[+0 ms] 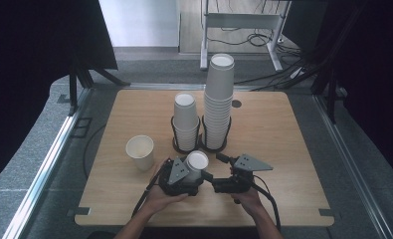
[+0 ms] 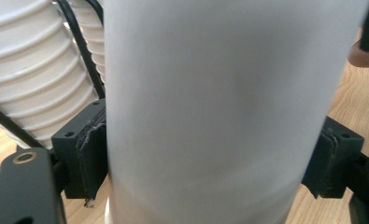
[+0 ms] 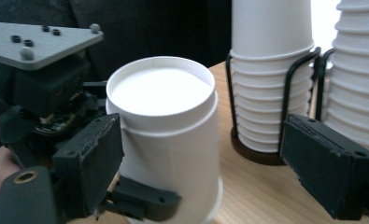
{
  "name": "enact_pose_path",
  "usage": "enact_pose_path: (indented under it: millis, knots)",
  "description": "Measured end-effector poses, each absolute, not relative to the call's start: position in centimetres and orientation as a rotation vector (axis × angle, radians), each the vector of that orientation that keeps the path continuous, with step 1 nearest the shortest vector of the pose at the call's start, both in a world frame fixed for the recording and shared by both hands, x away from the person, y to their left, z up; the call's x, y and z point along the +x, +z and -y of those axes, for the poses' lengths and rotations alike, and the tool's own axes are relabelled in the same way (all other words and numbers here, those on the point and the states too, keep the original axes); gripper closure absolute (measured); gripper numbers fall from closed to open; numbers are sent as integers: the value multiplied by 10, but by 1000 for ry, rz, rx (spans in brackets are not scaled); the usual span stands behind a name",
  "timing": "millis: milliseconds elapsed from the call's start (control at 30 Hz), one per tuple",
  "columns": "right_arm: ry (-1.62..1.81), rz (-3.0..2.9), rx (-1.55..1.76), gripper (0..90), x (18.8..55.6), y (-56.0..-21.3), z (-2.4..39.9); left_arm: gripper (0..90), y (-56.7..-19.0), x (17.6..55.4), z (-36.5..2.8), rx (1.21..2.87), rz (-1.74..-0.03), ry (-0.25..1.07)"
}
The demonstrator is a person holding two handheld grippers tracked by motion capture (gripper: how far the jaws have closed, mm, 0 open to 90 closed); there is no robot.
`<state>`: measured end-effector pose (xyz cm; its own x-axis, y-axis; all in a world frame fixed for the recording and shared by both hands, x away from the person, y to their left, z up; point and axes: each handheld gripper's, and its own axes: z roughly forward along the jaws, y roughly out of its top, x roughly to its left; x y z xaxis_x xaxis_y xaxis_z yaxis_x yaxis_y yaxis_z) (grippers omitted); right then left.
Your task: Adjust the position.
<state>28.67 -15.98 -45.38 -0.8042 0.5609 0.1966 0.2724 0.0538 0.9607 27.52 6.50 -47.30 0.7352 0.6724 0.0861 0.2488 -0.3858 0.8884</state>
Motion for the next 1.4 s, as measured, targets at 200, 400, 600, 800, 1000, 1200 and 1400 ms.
enact_pose_path:
  millis: [200, 400, 600, 800, 1000, 1200, 1400]
  knots:
    - [1819, -2126, 833, 128, 285, -457, 151, 164, -477, 271, -55, 1995, -670, 551]
    - [1806, -2141, 827, 129, 284, -460, 144, 164, -479, 265, -44, 2020, -626, 551]
    - [1785, -2153, 827, 193, 285, -463, 140, 164, -479, 262, -38, 2025, -616, 540]
    - [1804, -2137, 833, 240, 285, -462, 141, 136, -479, 264, -39, 2002, -644, 526]
    - [1921, -2074, 920, 244, 290, -461, 152, 85, -481, 267, -39, 2037, -655, 495]
    - [1952, -2078, 917, 245, 289, -462, 149, 81, -484, 268, -36, 2068, -658, 486]
    - [1963, -2057, 911, 244, 289, -460, 152, 76, -483, 268, -37, 2072, -646, 472]
